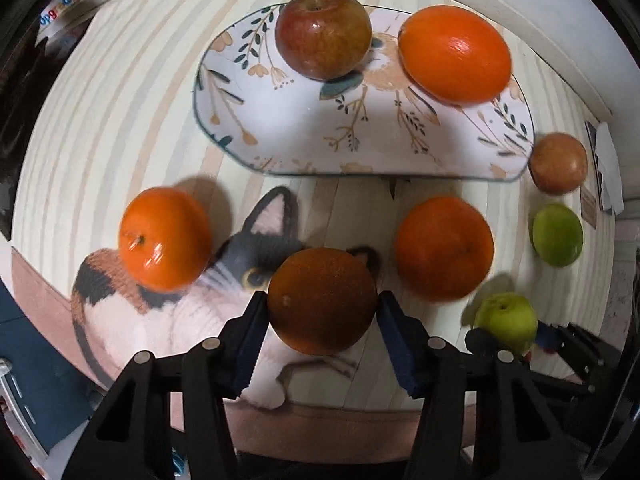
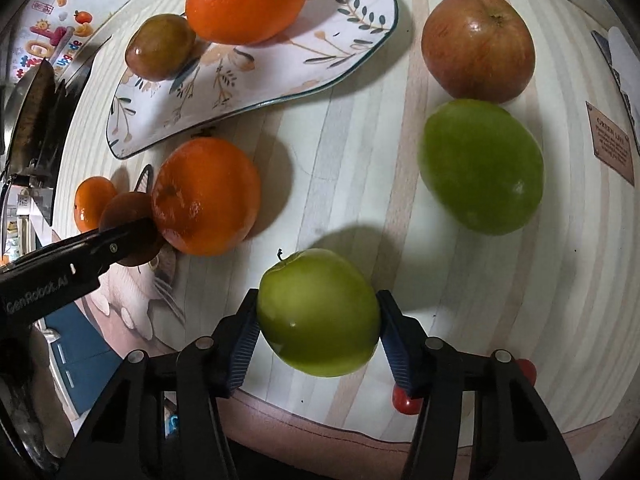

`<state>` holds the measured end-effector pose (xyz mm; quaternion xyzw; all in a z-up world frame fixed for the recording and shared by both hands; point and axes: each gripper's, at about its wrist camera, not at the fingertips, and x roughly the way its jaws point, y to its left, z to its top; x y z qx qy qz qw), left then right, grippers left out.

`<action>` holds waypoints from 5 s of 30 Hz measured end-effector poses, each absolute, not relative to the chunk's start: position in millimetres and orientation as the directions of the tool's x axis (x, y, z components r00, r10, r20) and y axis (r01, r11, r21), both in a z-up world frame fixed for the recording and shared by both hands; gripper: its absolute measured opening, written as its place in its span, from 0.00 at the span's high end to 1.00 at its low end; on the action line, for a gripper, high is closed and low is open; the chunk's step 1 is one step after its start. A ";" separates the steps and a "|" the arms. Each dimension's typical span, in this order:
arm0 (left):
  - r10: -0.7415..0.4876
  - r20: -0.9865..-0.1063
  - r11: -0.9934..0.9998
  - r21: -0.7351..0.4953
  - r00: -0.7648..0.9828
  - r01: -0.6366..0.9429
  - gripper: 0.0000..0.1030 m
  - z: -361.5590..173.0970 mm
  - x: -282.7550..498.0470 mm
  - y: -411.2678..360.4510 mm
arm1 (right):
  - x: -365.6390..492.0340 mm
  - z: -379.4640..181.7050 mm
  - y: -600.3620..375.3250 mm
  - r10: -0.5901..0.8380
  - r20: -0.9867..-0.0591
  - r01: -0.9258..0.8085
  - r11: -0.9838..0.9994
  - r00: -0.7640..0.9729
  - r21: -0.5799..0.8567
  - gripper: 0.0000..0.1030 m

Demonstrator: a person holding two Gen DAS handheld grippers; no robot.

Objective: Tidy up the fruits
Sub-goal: 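Grasp the brownish orange with the left tool while the right tool grasps a green apple, then lower both held fruits onto the floral plate and open both tools, then lift both open tools away from the plate, then grasp the tangerine by the cat print with the left tool while the right tool grasps an orange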

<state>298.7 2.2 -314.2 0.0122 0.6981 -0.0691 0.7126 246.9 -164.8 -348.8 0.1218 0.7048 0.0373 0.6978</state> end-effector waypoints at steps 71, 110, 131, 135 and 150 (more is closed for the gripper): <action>-0.122 -0.992 0.993 -0.121 0.042 0.014 0.19 -277.2 417.4 60.2 | 380.2 -303.6 -106.1 0.258 -0.955 0.052 0.962 0.145 0.267 0.10; -0.124 -0.911 0.992 -0.109 0.393 0.061 0.19 -132.3 273.7 63.1 | 246.7 -130.8 -134.4 0.174 -0.893 0.010 0.981 0.415 0.196 0.10; -0.091 -0.990 0.989 -0.103 0.112 -0.108 0.17 -281.2 339.0 110.5 | 284.9 -303.6 -119.5 0.226 -0.959 0.135 0.959 0.172 0.250 0.10; -0.058 -0.996 0.994 -0.064 0.067 -0.088 0.17 -306.5 354.1 104.4 | 293.4 -326.4 -114.4 0.216 -0.967 0.150 0.960 0.133 0.235 0.10; -0.045 -0.998 0.997 -0.047 0.036 -0.064 0.40 -333.1 335.3 87.1 | 309.7 -357.0 -102.3 0.234 -0.966 0.142 0.958 0.113 0.249 0.33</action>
